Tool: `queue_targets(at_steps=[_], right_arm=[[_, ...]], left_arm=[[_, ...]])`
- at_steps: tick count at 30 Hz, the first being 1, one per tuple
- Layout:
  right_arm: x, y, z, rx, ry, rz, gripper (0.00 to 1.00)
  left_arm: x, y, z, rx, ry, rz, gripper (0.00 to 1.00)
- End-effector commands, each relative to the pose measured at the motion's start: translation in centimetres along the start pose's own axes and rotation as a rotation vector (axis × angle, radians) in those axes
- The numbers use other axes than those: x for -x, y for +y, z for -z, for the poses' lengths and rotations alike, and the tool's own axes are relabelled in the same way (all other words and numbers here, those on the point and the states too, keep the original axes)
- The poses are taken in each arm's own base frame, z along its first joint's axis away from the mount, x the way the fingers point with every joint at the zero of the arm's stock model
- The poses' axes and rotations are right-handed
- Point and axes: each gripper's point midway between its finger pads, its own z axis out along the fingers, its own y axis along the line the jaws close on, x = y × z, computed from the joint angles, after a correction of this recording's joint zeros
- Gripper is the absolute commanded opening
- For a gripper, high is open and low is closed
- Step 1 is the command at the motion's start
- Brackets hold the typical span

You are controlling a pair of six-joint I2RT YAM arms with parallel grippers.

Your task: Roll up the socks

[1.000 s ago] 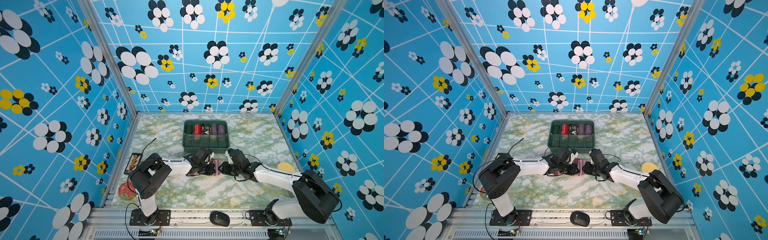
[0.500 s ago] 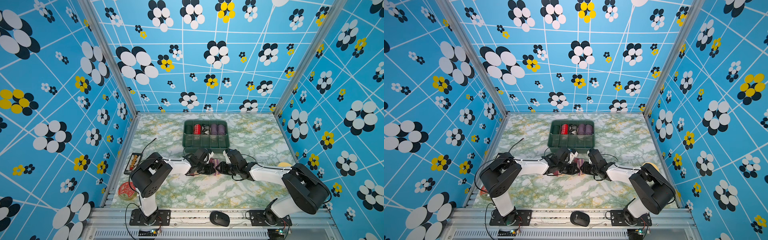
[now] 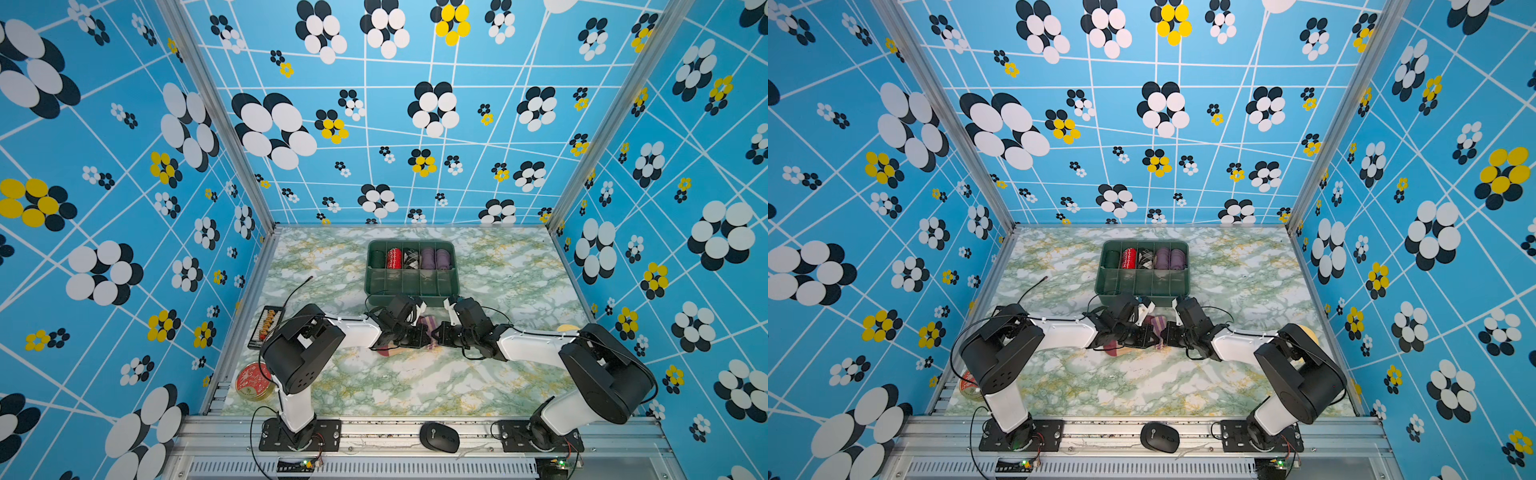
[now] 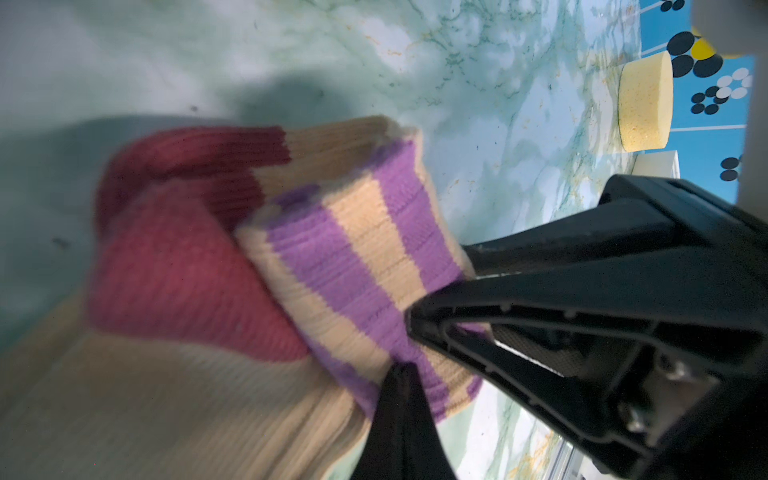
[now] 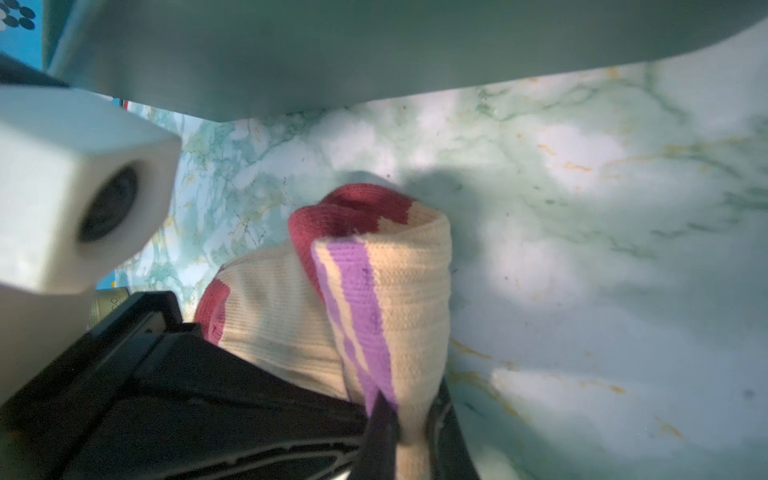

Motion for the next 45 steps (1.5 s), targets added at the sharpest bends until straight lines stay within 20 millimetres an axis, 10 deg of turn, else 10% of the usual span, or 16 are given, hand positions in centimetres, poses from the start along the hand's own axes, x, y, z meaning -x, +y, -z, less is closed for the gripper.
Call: queue_targets(at_steps=[1,12,26,45], right_arm=[[-1.5,-1.9,1.0,-0.111,0.058,0.033,0.0],[-3.4,-3.1,4.2,-0.211,0.165,0.092,0.0],[-3.6,-3.3,4.6,-0.21,0.148,0.068,0.0],[-3.3,-3.4,4.5,-0.22,0.143,0.083,0.0]], left_arm=[[-1.8,0.8,0.4,0.026,0.054,0.041,0.02],[-0.3,-3.0,3.2,-0.034,0.002,-0.009,0.03],[1.1,-5.5,-0.4,-0.075,0.01,-0.057,0.03],[-0.3,-2.3,-3.1,0.016,0.101,-0.035,0.0]])
